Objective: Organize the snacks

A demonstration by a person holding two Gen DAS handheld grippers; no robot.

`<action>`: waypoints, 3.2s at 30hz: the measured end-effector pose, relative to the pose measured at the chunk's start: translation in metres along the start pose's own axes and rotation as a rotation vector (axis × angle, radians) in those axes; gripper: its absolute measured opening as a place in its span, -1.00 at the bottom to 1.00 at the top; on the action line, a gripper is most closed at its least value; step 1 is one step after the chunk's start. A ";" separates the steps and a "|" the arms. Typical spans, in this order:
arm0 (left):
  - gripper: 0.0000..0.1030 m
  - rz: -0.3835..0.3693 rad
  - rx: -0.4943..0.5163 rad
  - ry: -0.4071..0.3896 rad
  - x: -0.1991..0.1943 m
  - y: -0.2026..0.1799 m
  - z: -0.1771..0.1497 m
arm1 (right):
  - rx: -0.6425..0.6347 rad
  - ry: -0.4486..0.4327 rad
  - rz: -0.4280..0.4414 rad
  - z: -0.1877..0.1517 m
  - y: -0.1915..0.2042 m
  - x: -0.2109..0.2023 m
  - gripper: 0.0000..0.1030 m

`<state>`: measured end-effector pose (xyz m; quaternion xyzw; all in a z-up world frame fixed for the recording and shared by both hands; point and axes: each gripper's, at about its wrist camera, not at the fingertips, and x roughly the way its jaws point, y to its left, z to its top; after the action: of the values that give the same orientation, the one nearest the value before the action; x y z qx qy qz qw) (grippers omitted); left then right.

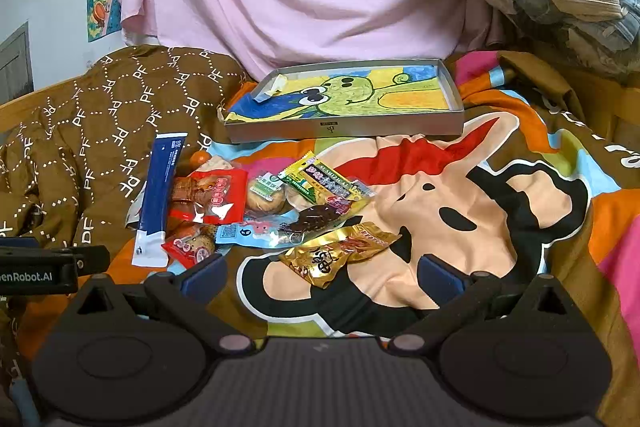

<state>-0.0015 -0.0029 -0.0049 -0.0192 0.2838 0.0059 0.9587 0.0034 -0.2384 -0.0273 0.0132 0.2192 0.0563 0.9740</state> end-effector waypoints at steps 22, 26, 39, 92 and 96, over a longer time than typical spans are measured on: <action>0.99 0.000 -0.001 0.003 0.000 0.000 0.001 | 0.000 0.001 0.000 0.000 0.000 0.000 1.00; 0.99 0.000 -0.001 0.003 0.000 0.000 0.001 | 0.000 0.002 0.001 0.000 0.000 0.000 1.00; 0.99 0.000 -0.001 0.005 0.001 0.000 0.001 | 0.000 0.002 0.001 0.000 0.000 0.000 1.00; 0.98 -0.177 0.012 0.095 0.115 0.032 0.062 | -0.242 0.178 0.220 0.017 0.074 0.091 0.97; 0.87 -0.238 -0.022 0.142 0.123 0.037 0.060 | -0.329 0.192 0.238 0.015 0.093 0.098 0.70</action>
<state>0.1332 0.0363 -0.0226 -0.0637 0.3466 -0.1061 0.9298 0.0875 -0.1344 -0.0508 -0.1253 0.2955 0.2066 0.9243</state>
